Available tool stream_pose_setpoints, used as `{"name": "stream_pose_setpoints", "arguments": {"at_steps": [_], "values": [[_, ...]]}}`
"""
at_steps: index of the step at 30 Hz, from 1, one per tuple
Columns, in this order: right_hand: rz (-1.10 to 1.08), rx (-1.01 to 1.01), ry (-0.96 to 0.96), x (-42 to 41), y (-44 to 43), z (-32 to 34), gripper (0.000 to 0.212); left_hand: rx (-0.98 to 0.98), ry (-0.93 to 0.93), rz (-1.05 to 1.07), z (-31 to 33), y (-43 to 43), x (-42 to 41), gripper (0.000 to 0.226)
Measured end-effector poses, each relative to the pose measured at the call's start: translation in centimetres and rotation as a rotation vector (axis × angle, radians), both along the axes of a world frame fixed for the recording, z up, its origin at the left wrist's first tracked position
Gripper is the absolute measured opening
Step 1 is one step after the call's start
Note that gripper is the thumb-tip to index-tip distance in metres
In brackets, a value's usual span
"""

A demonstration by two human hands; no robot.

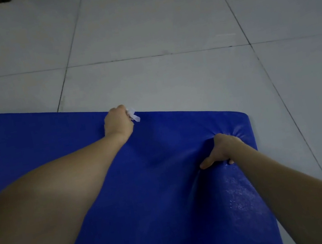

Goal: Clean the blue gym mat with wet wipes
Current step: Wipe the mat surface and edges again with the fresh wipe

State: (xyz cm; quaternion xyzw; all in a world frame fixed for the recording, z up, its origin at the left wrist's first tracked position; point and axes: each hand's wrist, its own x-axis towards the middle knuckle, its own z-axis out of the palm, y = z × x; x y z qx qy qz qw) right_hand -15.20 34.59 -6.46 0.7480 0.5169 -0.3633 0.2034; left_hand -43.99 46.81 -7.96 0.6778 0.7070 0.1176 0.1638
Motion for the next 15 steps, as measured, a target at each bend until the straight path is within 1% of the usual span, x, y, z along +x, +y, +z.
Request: {"name": "stream_pose_setpoints", "arguments": {"at_steps": [2,4,6,8,9,11,13,15], "values": [[-0.001,0.014,-0.006,0.0,-0.1,-0.1,0.089,-0.022,-0.121,0.087,0.1,-0.5,1.7,0.013],[0.007,0.024,-0.016,0.1,-0.2,-0.3,0.09,-0.053,-0.26,0.1,0.4,-1.5,4.0,0.02],[0.014,0.039,-0.018,0.3,-0.2,-0.4,0.091,-0.101,-0.352,0.053,0.6,-3.2,6.8,0.017],[0.02,0.048,-0.014,0.4,-0.1,-0.5,0.09,-0.112,-0.404,-0.042,0.3,-5.7,10.2,0.016],[0.024,0.043,-0.018,0.4,0.0,-0.6,0.09,-0.096,-0.389,-0.124,0.1,-7.3,12.0,0.017],[0.021,0.026,-0.022,0.3,0.3,-0.8,0.089,-0.069,-0.264,-0.313,-0.3,-9.6,14.7,0.016],[0.004,0.011,-0.008,0.3,0.5,-1.0,0.091,-0.047,-0.131,-0.474,-0.7,-9.9,14.6,0.015],[-0.011,0.018,-0.004,0.5,0.5,-1.1,0.099,-0.029,-0.044,-0.559,-0.7,-8.6,12.5,0.017]]}}
